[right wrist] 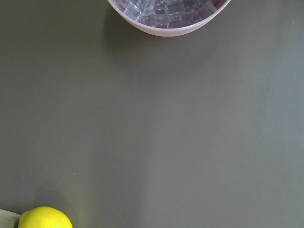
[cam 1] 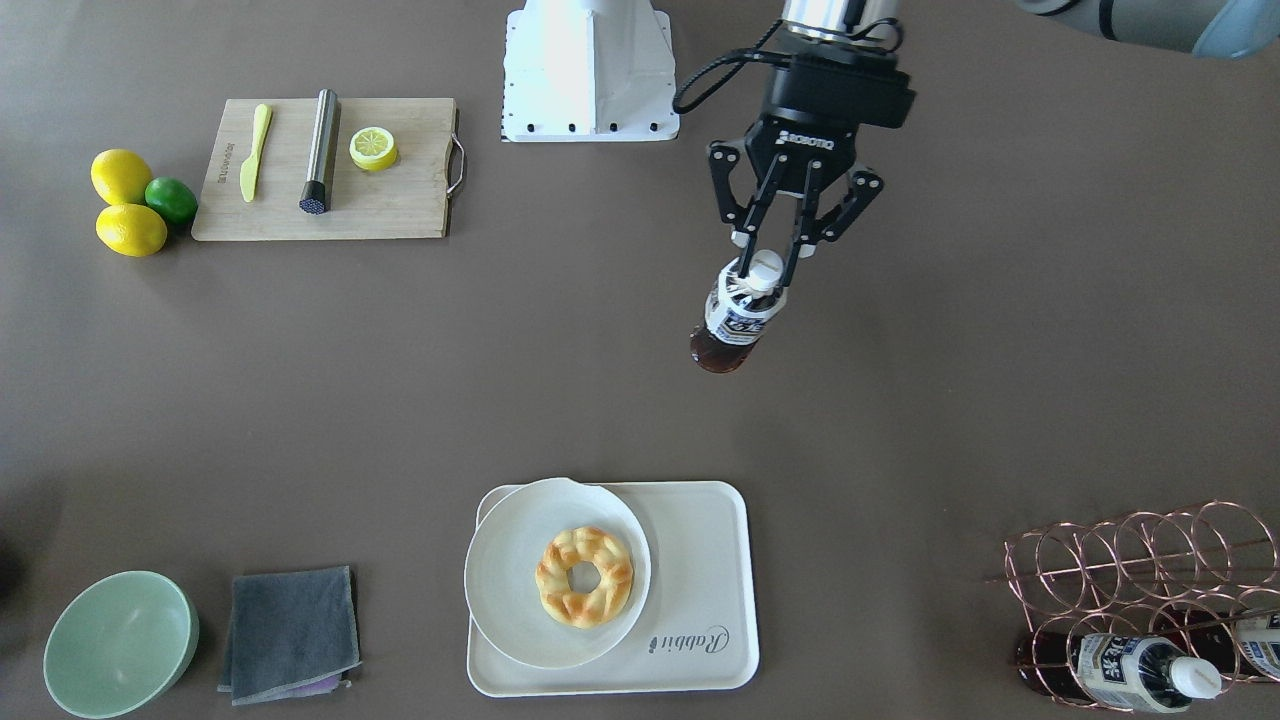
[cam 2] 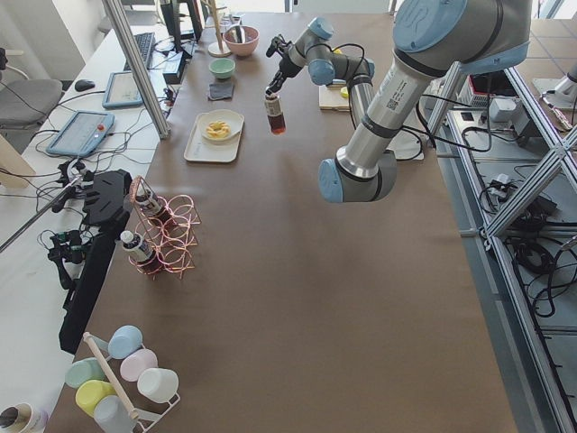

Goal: Place tea on tray
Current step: 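Carry the tea bottle with the left gripper toward the table center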

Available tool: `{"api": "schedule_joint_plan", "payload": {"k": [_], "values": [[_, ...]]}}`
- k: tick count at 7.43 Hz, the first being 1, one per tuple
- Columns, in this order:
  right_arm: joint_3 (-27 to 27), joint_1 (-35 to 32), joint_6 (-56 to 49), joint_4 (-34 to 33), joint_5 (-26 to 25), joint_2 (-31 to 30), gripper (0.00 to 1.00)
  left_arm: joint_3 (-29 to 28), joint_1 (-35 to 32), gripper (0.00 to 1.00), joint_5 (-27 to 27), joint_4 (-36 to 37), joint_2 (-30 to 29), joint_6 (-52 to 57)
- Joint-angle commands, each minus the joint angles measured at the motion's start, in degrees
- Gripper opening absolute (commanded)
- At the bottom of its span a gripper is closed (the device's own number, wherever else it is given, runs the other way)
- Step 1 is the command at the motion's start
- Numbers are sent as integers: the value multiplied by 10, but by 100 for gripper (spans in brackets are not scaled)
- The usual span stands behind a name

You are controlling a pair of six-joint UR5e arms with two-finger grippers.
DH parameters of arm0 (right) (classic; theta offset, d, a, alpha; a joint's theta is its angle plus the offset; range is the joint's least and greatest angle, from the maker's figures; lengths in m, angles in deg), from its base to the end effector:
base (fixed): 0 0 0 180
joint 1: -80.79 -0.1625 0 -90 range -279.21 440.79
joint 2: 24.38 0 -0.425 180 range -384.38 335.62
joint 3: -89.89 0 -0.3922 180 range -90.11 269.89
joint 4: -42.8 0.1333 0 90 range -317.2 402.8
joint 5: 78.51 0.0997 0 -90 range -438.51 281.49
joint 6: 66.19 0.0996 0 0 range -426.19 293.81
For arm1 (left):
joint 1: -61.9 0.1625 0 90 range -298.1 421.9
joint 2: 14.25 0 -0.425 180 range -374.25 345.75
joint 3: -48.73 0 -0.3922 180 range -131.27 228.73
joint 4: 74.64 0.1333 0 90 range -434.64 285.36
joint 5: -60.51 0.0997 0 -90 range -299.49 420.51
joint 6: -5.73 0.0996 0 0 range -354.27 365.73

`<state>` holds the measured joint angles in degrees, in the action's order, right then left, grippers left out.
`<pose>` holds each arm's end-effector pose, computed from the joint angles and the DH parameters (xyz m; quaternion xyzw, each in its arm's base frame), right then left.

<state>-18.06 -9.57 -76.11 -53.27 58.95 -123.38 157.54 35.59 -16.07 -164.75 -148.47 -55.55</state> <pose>0.0626 -0.4235 0.5835 0.0590 -0.3986 -0.0863 0.9111 0.4737 -0.4087 0.0724 0.3285 0.4152 -0.0434 0.8473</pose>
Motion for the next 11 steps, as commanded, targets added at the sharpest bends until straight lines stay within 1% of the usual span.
{"api": "schedule_joint_plan", "payload": {"k": [1, 3, 4, 5, 6, 7, 8, 9, 11], "values": [[-3, 0, 0, 0, 0, -3, 100, -40, 24, 0, 25, -56, 4, -2], [-7, 0, 1, 0, 1, -3, 100, -38, 27, 0, 25, -58, 18, 0], [-9, 0, 2, 0, 1, -2, 100, -36, 27, 3, 26, -58, 27, 4], [-11, 0, 5, -1, 1, 1, 100, -36, 27, 15, 26, -57, 28, 5], [-12, 2, 6, -1, 2, 9, 100, -35, 26, 60, 26, -57, 27, 5], [-12, 4, 8, -3, 3, 25, 100, -33, 26, 97, 25, -57, 26, 5], [-13, 10, 17, -3, 20, 42, 100, -23, 26, 98, 25, -56, 27, 5], [-18, 19, 55, -3, 40, 59, 100, -12, 25, 98, 24, -54, 28, 5], [-61, 91, 225, -1, 40, 102, 100, 37, 20, 98, 19, -54, 72, 22]]}}
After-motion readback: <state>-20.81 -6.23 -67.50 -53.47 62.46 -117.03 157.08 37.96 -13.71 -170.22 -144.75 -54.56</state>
